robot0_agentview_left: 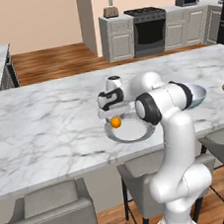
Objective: Take the fruits from the plate on the dining counter and place two fruits in each bowl.
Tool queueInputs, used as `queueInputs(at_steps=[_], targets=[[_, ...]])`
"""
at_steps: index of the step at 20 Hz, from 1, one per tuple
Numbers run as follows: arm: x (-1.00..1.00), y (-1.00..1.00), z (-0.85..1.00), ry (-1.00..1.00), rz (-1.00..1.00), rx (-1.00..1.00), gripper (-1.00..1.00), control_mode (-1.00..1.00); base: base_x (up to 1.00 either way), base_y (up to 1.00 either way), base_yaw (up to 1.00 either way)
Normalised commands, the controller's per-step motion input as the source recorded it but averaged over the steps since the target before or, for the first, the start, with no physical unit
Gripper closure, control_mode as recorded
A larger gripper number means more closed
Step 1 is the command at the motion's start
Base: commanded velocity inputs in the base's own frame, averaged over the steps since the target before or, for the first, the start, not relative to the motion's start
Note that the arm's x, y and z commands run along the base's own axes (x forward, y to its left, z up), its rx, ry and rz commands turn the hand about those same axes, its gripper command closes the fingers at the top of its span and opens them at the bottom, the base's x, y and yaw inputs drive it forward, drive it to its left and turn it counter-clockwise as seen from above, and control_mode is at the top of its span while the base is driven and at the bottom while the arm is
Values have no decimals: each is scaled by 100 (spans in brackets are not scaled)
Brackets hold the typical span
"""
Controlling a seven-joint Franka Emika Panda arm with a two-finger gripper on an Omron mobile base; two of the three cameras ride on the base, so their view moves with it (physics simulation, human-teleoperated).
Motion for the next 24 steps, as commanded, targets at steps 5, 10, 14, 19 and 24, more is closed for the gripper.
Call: queueInputs(at_steps=[5,10,14,19,24], targets=[[-3,-2,-19,1,0,0,-100,-100,0,0,0],[-13,0,-10,2,0,0,-100,-100,0,0,0],[-12,0,-2,0,0,0,-100,-100,0,0,0],[0,0,-18,3,0,0,100,-100,0,0,0],[0,-6,5,2,0,0,100,-100,0,0,0]])
